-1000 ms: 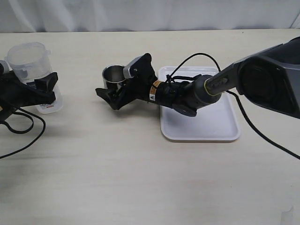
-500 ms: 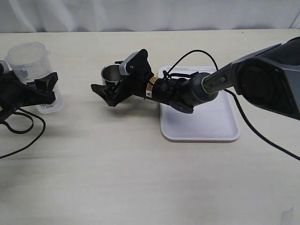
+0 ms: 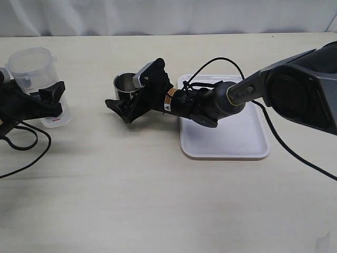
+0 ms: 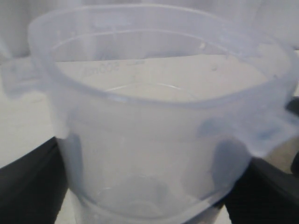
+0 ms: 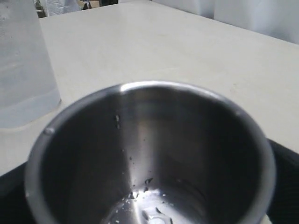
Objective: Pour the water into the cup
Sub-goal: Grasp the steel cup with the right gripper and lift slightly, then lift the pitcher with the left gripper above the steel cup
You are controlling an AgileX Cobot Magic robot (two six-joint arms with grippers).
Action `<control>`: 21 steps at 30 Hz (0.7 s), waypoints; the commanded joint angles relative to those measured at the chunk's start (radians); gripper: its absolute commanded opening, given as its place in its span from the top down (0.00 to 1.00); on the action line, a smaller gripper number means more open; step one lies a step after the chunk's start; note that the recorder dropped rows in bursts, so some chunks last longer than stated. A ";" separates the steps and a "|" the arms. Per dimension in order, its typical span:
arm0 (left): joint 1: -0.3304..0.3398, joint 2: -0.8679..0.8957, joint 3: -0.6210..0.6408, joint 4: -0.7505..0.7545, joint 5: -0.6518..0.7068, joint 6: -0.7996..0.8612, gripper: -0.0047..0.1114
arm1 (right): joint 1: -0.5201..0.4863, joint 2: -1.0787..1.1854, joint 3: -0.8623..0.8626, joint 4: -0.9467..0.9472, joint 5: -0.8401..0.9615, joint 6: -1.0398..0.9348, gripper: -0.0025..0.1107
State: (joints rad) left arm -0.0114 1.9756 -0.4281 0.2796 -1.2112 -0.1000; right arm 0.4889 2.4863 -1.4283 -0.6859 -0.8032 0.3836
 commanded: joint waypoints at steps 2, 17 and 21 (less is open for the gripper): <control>-0.002 0.002 -0.004 0.008 -0.010 -0.006 0.96 | -0.001 -0.006 -0.001 -0.007 -0.012 -0.004 0.43; -0.002 0.002 -0.143 0.190 0.026 0.031 0.96 | -0.001 -0.006 -0.001 -0.009 -0.003 -0.060 0.70; -0.002 0.002 -0.245 0.211 0.136 0.026 0.96 | -0.001 -0.006 -0.001 -0.009 -0.003 -0.060 0.70</control>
State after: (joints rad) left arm -0.0114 1.9832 -0.6055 0.4695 -1.1073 -0.0752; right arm 0.4889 2.4863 -1.4283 -0.6859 -0.8050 0.3333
